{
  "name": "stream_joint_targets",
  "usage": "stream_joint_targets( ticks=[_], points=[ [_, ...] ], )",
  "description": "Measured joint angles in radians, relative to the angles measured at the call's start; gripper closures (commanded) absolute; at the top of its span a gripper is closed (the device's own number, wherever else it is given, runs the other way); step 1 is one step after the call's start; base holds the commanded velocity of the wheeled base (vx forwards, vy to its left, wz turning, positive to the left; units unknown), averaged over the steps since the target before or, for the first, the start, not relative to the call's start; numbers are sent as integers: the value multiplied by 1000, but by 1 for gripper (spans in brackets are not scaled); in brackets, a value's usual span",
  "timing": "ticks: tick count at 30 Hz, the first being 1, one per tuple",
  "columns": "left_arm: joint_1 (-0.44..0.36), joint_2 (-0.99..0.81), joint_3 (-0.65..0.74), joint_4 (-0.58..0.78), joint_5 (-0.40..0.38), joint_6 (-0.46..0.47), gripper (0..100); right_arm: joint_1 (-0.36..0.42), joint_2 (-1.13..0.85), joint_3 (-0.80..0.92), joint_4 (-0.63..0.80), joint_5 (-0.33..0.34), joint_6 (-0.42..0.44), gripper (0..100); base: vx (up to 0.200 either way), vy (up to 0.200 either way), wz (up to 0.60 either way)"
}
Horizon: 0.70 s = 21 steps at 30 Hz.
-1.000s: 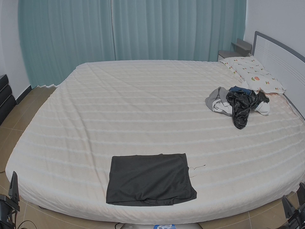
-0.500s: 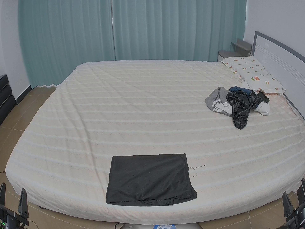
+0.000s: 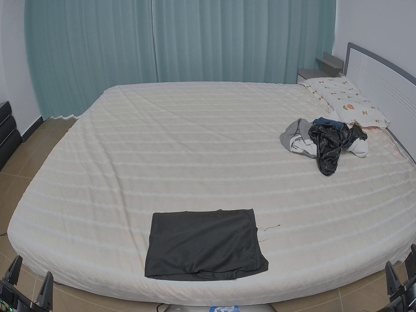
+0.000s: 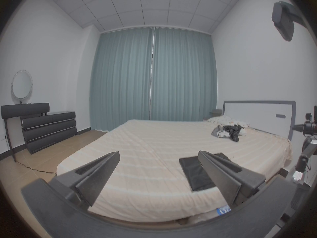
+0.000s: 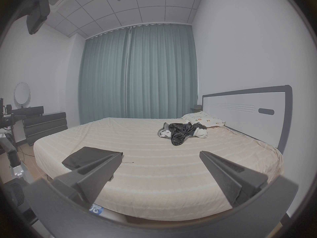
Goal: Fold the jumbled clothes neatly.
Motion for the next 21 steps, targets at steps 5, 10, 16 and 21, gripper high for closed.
stream_joint_targets(
  ticks=[5,10,16,21],
  points=[
    [0,0,0,-20,5,20,0,-1,0,0,5,-4,10,0,0,0,0],
    [0,0,0,-21,7,29,0,-5,5,0,7,-6,13,0,0,0,0],
    [0,0,0,-21,1,26,0,-2,3,0,-3,5,16,0,0,0,0],
    [0,1,0,-21,0,26,0,-1,2,0,-3,4,31,0,0,0,0]
  ],
)
